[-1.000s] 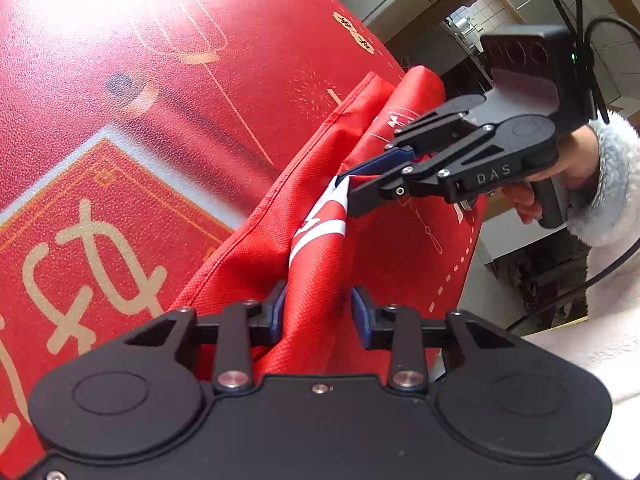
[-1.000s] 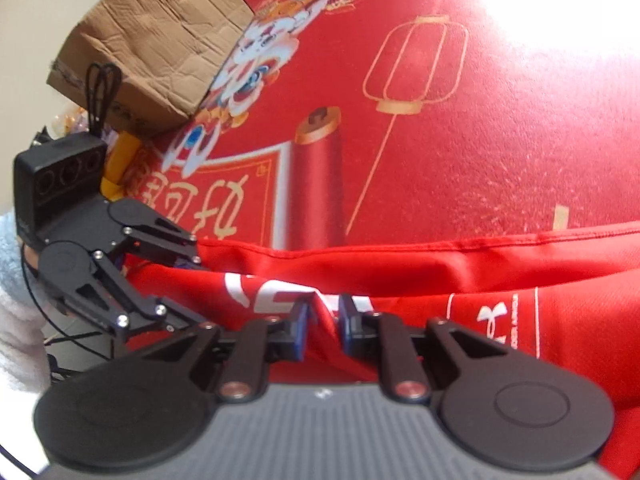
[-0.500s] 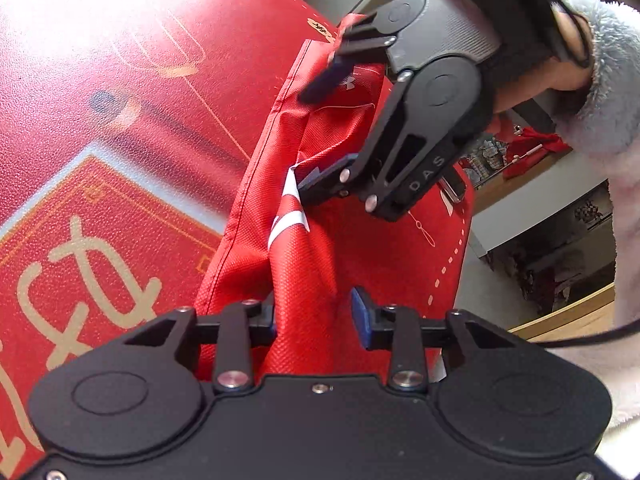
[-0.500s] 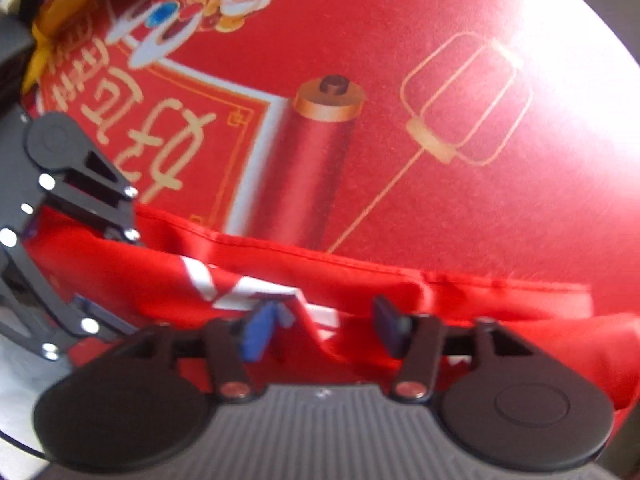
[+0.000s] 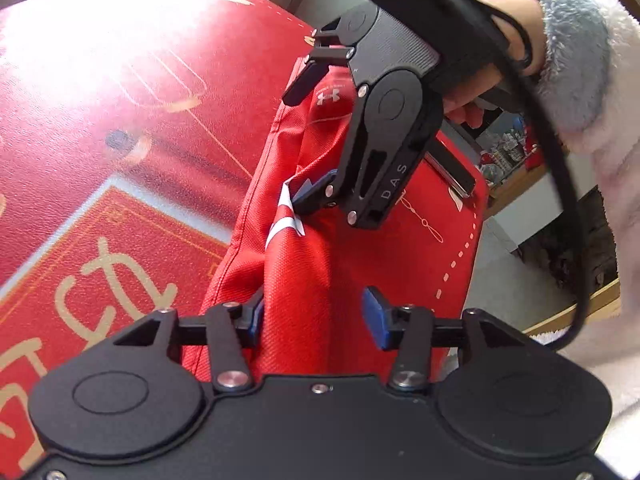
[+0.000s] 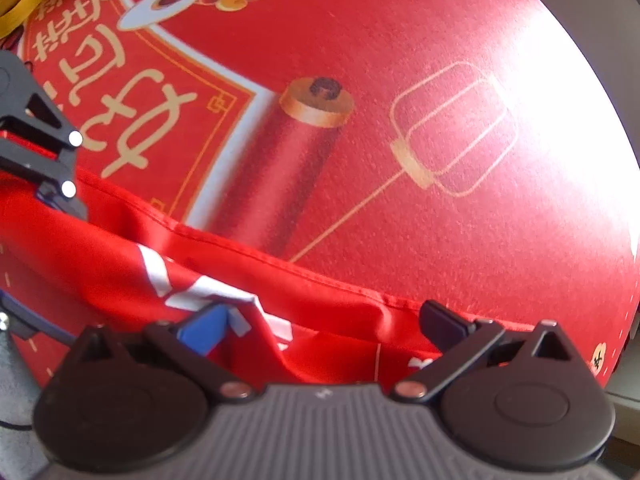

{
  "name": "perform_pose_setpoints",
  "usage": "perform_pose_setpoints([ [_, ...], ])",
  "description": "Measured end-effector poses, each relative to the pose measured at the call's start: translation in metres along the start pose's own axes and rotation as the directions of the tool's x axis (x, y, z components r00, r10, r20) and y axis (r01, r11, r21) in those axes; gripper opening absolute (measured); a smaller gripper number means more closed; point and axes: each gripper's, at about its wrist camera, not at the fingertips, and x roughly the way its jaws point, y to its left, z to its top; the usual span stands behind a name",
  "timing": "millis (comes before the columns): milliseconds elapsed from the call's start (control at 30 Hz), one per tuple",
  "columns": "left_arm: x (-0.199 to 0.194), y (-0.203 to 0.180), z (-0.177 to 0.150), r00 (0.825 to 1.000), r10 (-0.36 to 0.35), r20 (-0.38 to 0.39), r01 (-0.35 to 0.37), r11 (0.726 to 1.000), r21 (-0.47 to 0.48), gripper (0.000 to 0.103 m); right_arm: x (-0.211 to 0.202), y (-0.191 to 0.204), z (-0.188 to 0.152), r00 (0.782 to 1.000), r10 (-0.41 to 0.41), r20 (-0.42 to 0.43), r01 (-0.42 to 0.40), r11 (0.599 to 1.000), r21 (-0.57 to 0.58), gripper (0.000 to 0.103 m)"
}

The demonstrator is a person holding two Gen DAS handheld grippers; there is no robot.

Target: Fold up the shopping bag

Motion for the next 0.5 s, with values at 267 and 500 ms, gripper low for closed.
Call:
perform_pose_setpoints([
  [267,-0.024,-0.057,-0.023,0.970,0.239,0.046,-0.243,0.937,0.250,0.049,0.005,0.015,-0.005,0.998,-0.040,0.044,0.043,0.996,-0.083,0.102],
  [500,-0.054,-0.097,-0.020,0.963,0.181,0.201,-0.238,0.920,0.312,0.055,0.010,0.016,-0.005,0.998,-0.021,0.055,0.026,0.996,-0.080,0.102],
])
